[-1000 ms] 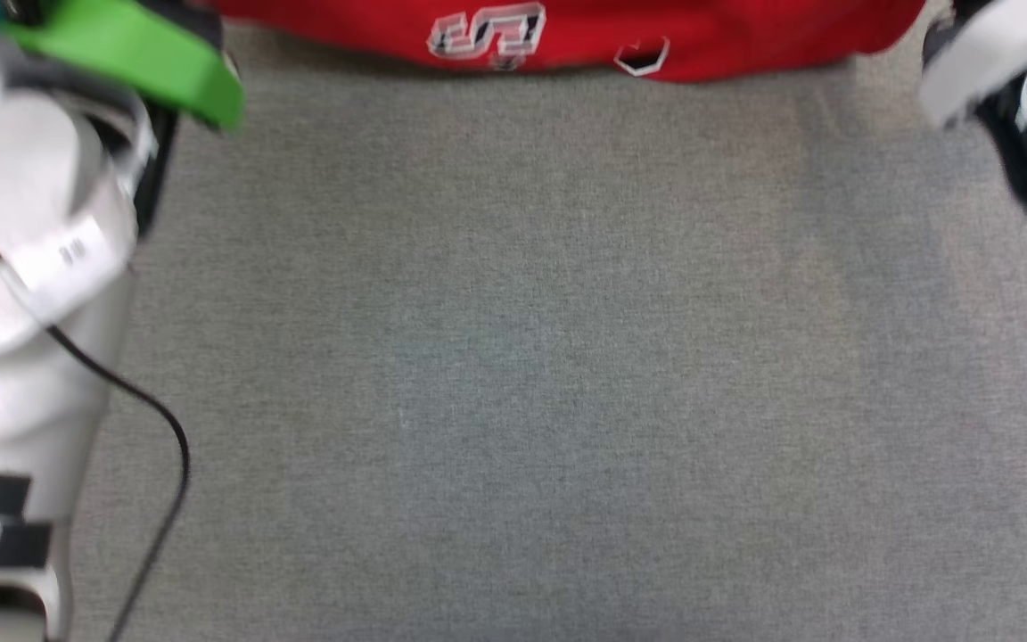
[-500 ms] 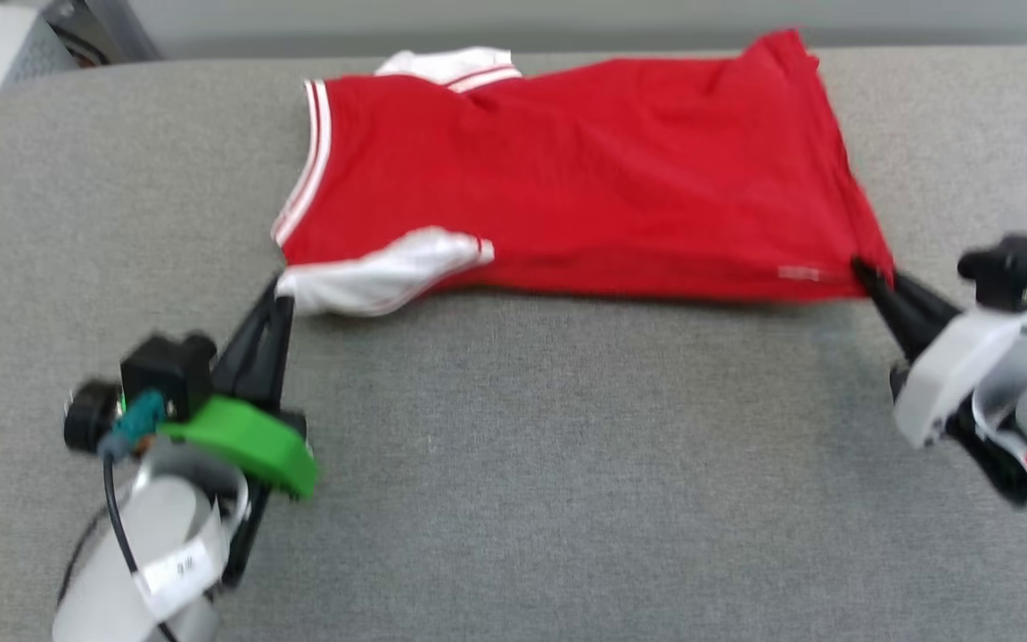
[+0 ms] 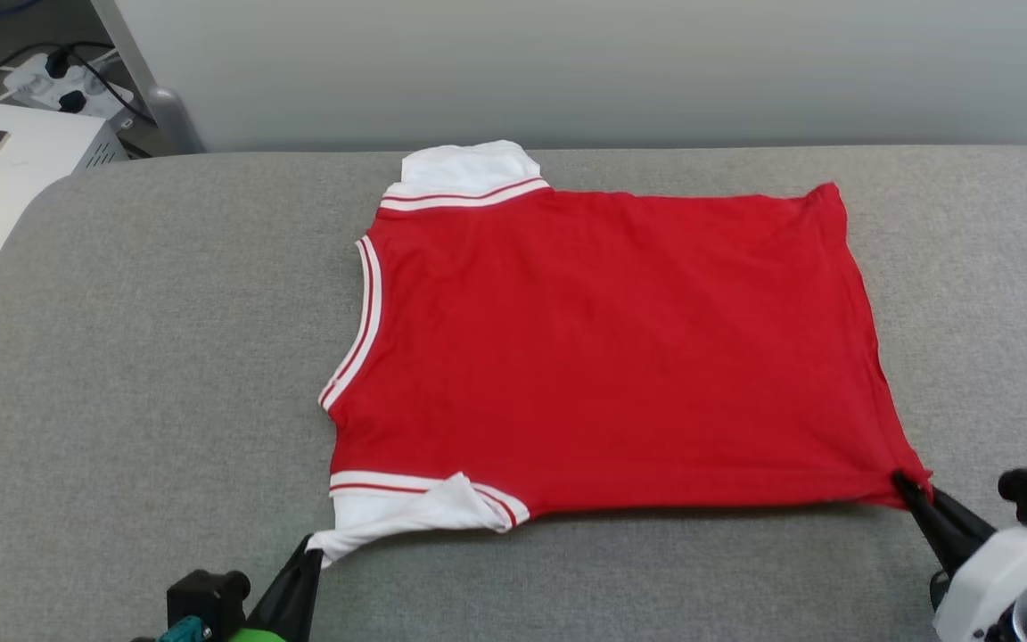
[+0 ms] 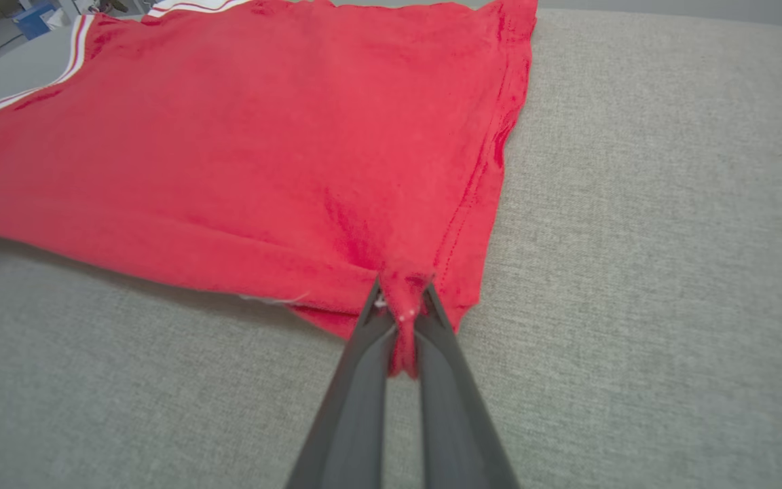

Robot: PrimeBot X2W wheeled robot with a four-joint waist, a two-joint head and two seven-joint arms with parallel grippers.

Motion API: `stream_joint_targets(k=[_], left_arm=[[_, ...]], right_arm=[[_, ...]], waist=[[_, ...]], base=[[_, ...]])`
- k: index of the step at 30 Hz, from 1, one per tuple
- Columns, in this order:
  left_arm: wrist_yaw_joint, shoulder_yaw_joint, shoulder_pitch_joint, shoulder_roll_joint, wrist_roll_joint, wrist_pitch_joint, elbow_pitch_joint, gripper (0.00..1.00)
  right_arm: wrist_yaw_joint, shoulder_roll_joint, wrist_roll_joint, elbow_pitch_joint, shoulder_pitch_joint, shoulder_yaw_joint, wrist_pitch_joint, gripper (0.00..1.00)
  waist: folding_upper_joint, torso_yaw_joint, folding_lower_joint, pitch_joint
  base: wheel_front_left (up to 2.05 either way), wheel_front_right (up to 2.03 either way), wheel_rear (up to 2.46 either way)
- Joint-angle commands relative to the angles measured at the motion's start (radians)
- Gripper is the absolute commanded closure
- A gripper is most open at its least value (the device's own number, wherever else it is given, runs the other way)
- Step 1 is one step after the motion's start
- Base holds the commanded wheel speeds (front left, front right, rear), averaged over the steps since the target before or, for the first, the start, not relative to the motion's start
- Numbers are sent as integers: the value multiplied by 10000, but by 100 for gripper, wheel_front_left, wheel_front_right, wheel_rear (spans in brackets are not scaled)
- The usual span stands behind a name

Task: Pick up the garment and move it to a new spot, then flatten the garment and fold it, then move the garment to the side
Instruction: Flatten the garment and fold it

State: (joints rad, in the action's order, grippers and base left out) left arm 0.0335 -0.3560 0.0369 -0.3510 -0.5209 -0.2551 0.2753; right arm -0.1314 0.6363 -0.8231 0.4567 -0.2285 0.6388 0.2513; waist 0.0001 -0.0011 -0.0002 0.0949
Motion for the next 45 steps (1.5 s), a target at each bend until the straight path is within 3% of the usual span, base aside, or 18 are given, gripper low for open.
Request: stream_joint_targets(k=[1, 10, 18, 29, 36, 45], left_arm=[[-76, 2, 274, 34, -71, -20, -41, 100], [-263, -196, 1777, -60, -457, 479, -556, 100], [-308, -329, 1493, -304, -212, 680, -1067, 100], [404, -633, -2048, -642, 642, 940, -675, 100], [723, -737, -4098, -721, 759, 950, 340, 100], [943, -1458, -5783, -581, 684, 536, 2600, 100]], right_arm=[[7, 6, 140, -152, 479, -245, 76, 100], [7, -170, 803, -1584, 3203, -1933, -416, 100], [7, -560, 1283, -2517, 3696, -2970, -1244, 100], [7, -1106, 1194, -3128, 2460, -4026, -1874, 100], [7, -1195, 1157, -3085, 1153, -3881, -2237, 100], [7, -1301, 1234, -1747, -786, -3275, -2529, 100]], waist=[[-1, 59, 2, -187], [-1, 24, 2, -577], [-1, 141, 2, -454], [-1, -53, 2, 563], [-1, -334, 2, 1571], [-1, -571, 2, 2483]], base=[[0, 0, 0], [0, 0, 0], [0, 0, 0], [0, 0, 0], [0, 0, 0], [0, 0, 0]])
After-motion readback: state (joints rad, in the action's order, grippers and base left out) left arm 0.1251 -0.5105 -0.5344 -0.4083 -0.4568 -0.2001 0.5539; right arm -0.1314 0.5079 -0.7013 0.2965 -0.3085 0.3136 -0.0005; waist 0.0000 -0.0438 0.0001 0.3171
